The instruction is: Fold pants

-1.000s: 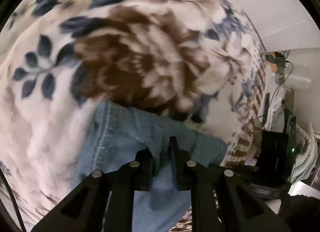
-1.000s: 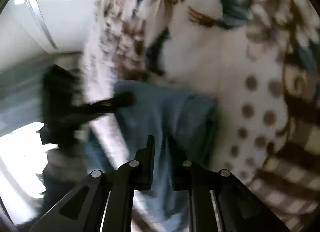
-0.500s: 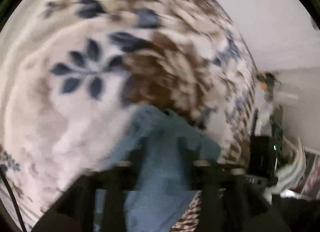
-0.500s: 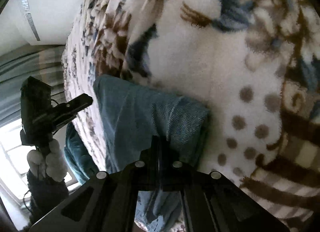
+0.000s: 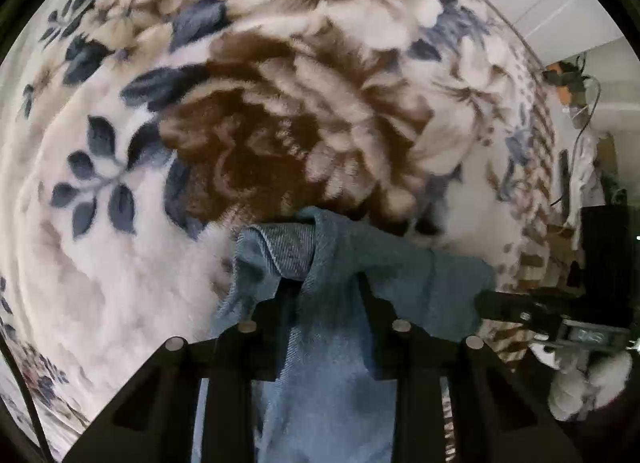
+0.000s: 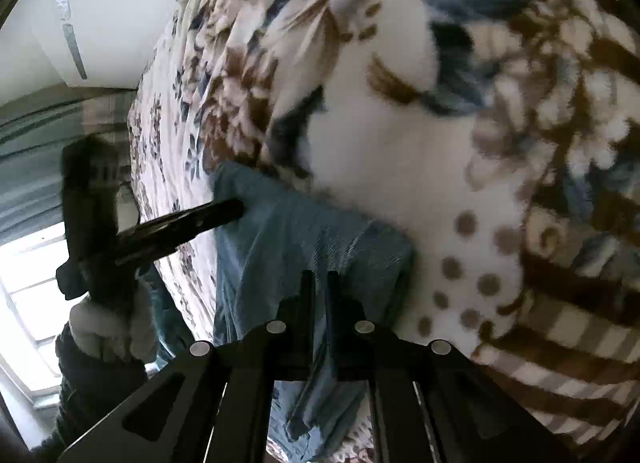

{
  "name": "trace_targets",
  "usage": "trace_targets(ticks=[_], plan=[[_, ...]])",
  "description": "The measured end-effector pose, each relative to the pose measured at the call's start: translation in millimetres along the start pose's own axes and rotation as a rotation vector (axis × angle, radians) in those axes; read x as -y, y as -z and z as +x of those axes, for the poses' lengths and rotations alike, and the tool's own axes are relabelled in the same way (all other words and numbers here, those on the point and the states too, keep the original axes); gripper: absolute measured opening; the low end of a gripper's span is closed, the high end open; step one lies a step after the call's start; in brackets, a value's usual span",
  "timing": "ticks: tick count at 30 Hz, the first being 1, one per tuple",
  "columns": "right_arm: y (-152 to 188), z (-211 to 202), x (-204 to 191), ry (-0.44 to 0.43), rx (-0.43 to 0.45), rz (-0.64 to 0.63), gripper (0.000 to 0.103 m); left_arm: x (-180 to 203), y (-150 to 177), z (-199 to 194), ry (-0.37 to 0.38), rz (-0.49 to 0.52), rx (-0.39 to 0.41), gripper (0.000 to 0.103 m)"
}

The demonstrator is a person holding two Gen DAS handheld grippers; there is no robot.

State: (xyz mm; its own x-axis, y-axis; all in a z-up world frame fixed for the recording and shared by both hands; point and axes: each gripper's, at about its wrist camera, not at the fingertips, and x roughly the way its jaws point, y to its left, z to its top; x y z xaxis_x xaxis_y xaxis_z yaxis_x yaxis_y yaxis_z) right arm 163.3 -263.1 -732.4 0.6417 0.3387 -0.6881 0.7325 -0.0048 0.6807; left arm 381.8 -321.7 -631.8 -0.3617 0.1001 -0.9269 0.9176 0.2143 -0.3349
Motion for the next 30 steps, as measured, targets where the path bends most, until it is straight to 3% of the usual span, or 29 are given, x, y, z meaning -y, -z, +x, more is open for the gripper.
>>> trace_targets(ticks=[2, 4, 5, 7, 9, 12, 15, 16, 17, 19, 20, 25, 30], plan=[[-2, 2, 3, -0.006, -0.005, 0.006, 0.006, -1, -1, 3, 0.029, 0.005, -0.017, 0.029], [-4, 5, 4, -0.008, -0.007, 0.012, 0.007, -11, -7, 11, 0.003, -0.014, -0.043, 0.033], [-4, 6, 3, -0.007, -0.006, 0.008, 0.007, -10, -7, 14, -0.030, -0.005, -0.041, 0.031], [-5, 8, -2, 0.017, -0.003, -0.019, 0.006, 13, -4, 22, -0.198, 0.101, -0.024, 0.030], [-5, 8, -6, 0.029, -0.004, -0.039, 0.006, 27, 0, 28, -0.303, 0.181, -0.018, 0.031], [-7, 11, -10, 0.052, -0.013, -0.064, 0.006, 24, -4, 26, -0.302, 0.126, -0.015, 0.031], [-9, 11, -10, 0.048, -0.022, -0.054, 0.007, 30, -1, 15, -0.350, 0.138, 0.006, 0.033], [-8, 10, -10, 0.044, -0.024, -0.053, 0.006, 28, 0, 7, -0.310, 0.121, 0.017, 0.031], [-7, 9, -10, 0.033, -0.025, -0.053, 0.006, 28, 0, -2, -0.213, 0.087, 0.029, 0.036], [-5, 7, -6, 0.021, -0.032, -0.048, 0.006, 19, -1, -11, -0.042, 0.008, 0.030, 0.037], [-4, 6, -4, 0.013, -0.034, -0.040, 0.006, 14, -3, -11, 0.002, -0.017, 0.022, 0.037], [-5, 7, 3, -0.009, -0.047, -0.020, 0.006, 9, -8, 6, 0.005, -0.008, -0.015, 0.037], [-7, 7, 1, -0.009, -0.056, -0.026, 0.006, 20, -7, 34, 0.105, -0.007, -0.075, 0.036]])
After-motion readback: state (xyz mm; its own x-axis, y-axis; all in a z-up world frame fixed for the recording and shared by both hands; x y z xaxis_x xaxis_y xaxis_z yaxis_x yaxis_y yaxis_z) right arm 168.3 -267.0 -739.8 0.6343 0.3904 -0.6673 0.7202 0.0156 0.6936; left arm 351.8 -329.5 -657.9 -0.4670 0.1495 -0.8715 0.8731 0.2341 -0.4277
